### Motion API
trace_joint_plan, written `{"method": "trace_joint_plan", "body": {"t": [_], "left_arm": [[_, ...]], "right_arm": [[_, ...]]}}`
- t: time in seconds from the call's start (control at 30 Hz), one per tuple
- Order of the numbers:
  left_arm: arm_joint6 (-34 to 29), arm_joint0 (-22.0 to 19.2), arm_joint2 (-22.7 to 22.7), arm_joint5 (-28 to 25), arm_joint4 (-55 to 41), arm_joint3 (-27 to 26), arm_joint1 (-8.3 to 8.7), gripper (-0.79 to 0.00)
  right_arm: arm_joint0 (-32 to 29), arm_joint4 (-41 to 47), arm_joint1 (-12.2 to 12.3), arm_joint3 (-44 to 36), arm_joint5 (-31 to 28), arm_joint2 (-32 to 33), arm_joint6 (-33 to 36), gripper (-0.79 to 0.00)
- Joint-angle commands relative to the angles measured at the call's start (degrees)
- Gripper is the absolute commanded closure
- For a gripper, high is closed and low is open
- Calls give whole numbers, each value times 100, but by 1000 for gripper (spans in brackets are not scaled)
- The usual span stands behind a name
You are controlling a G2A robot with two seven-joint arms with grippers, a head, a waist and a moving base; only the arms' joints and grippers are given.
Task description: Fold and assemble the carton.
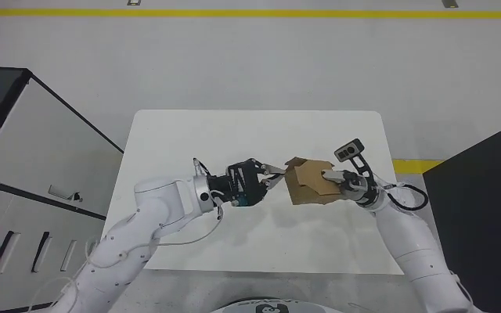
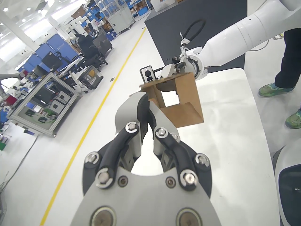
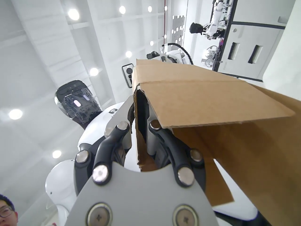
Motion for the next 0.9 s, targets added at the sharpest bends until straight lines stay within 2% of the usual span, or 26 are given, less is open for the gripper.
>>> {"method": "trace_joint_plan", "body": {"t": [0.0,0.07,0.13,0.4,0.5,0.67,0.87], "left_arm": [[69,76,-60,-23,29,5,15,0],[144,129,-81,-3,53,38,21,0],[202,173,-110,156,91,96,18,0],[211,189,-100,226,89,92,14,0],[246,193,-119,274,100,99,12,0],[286,216,-172,288,133,96,19,0],[358,222,-167,243,192,-21,22,0]], "right_arm": [[35,85,27,33,197,-77,0,0],[88,144,49,48,442,-203,0,0],[130,131,62,47,438,-234,0,0],[130,131,62,47,438,-234,0,0],[86,162,54,-20,732,-290,-228,0],[109,554,38,115,1448,-377,-71,0],[204,496,29,282,1588,-421,-49,0]]}}
